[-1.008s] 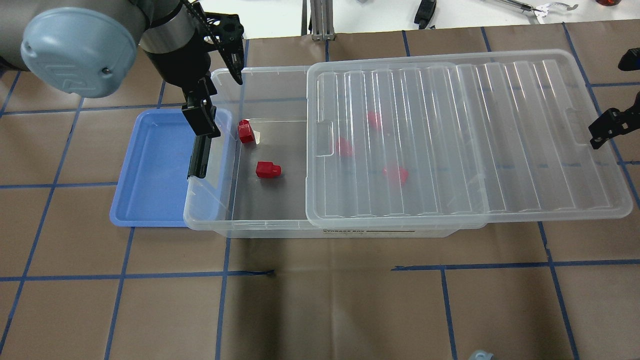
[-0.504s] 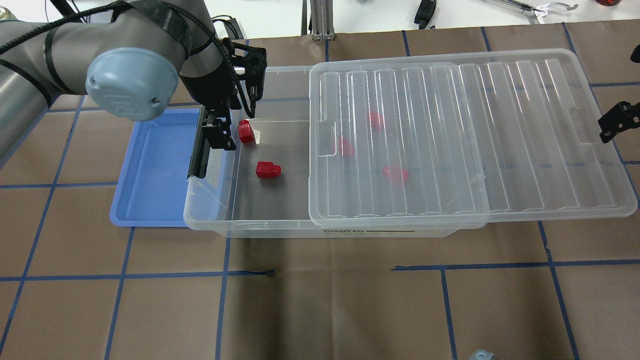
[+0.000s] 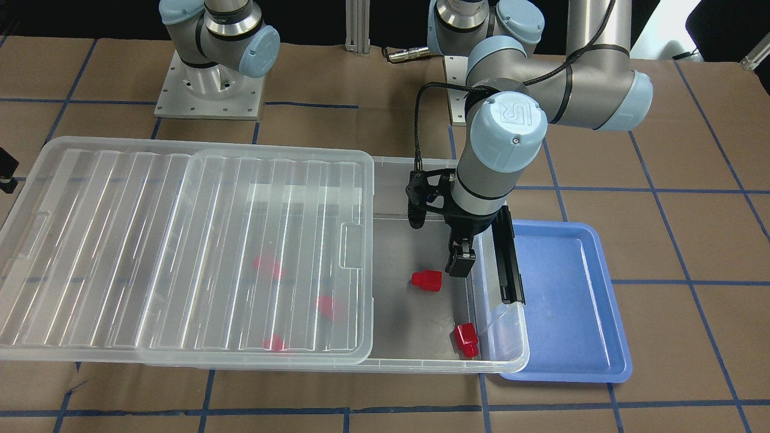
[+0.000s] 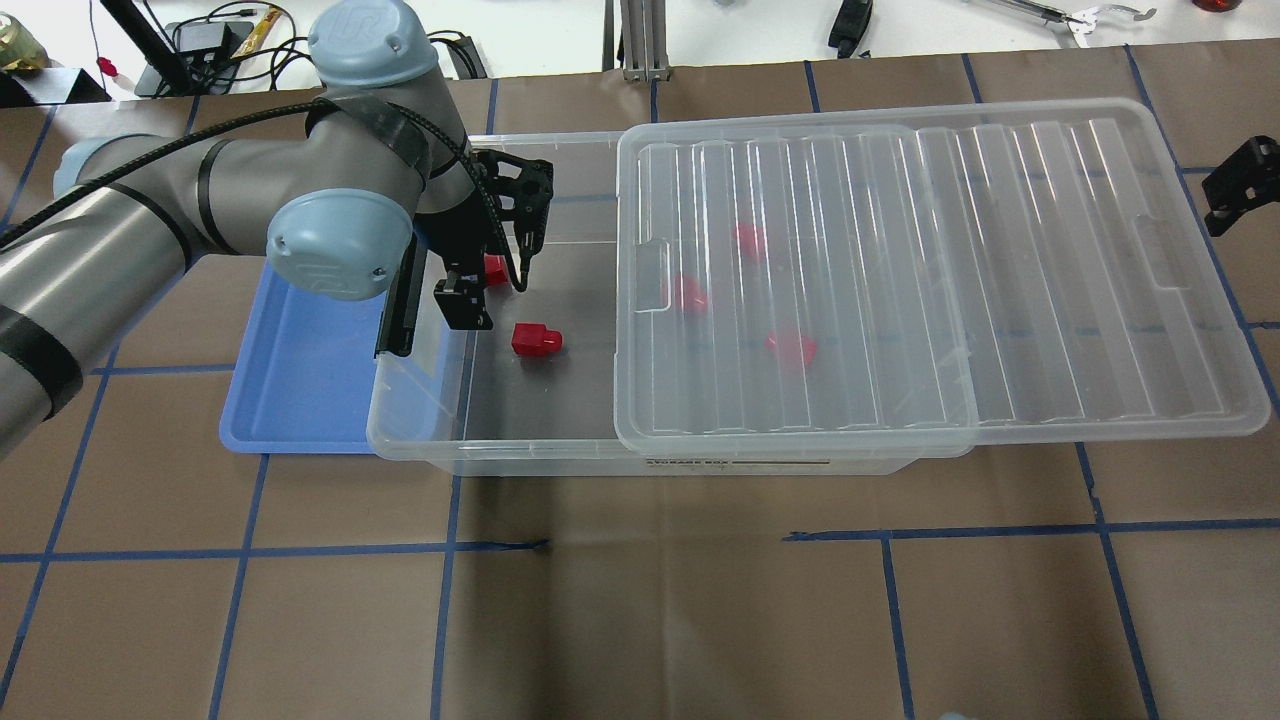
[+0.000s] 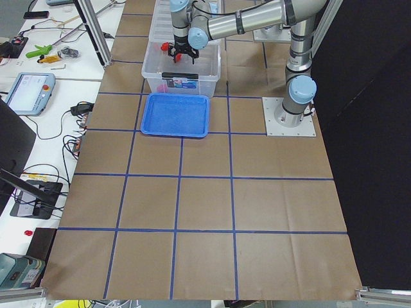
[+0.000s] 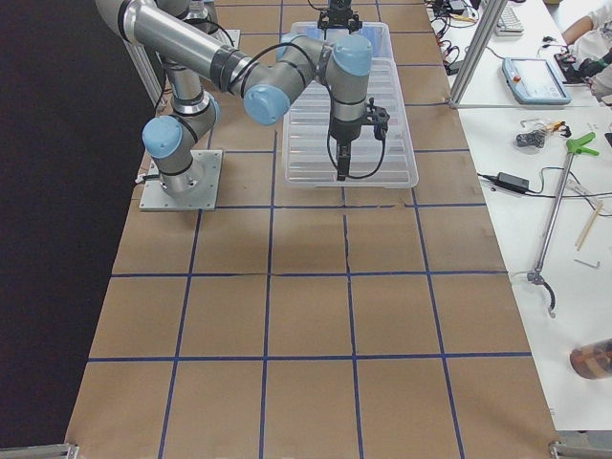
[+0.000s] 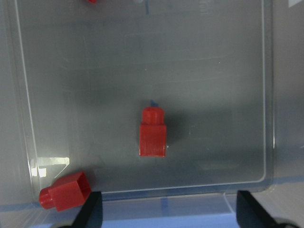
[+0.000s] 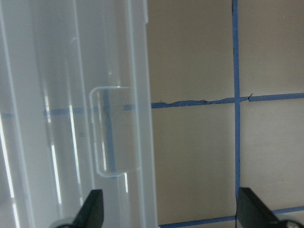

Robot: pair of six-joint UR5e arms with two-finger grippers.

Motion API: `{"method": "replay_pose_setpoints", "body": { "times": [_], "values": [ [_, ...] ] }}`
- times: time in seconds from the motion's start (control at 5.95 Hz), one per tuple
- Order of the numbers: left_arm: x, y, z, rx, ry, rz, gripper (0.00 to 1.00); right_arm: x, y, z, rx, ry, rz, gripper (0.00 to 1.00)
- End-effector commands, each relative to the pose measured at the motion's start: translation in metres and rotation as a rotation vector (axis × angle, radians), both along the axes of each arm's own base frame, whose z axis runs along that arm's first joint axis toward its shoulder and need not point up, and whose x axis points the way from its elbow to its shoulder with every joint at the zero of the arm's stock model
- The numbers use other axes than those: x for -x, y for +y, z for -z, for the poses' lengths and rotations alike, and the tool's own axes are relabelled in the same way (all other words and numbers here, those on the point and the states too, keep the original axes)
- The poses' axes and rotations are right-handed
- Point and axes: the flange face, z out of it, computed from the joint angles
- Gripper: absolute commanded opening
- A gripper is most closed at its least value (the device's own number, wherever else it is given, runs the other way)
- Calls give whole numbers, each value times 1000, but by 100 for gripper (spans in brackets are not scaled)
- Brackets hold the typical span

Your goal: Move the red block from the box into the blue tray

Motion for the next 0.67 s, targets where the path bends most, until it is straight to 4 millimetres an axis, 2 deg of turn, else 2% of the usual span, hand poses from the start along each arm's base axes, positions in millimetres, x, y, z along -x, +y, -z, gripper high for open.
{"method": "replay_pose_setpoints", "body": {
  "times": [0.0,0.34,0.5],
  "values": [
    [5,-20,51,-6,2,9,97,-76,-7,-46,-32,-37,36,100],
    [13,-27,94,-21,0,18,96,-151,-8,-63,-22,-55,39,100],
    [12,-29,113,-19,0,18,93,-199,-6,-64,-9,-113,99,100]
  ]
}}
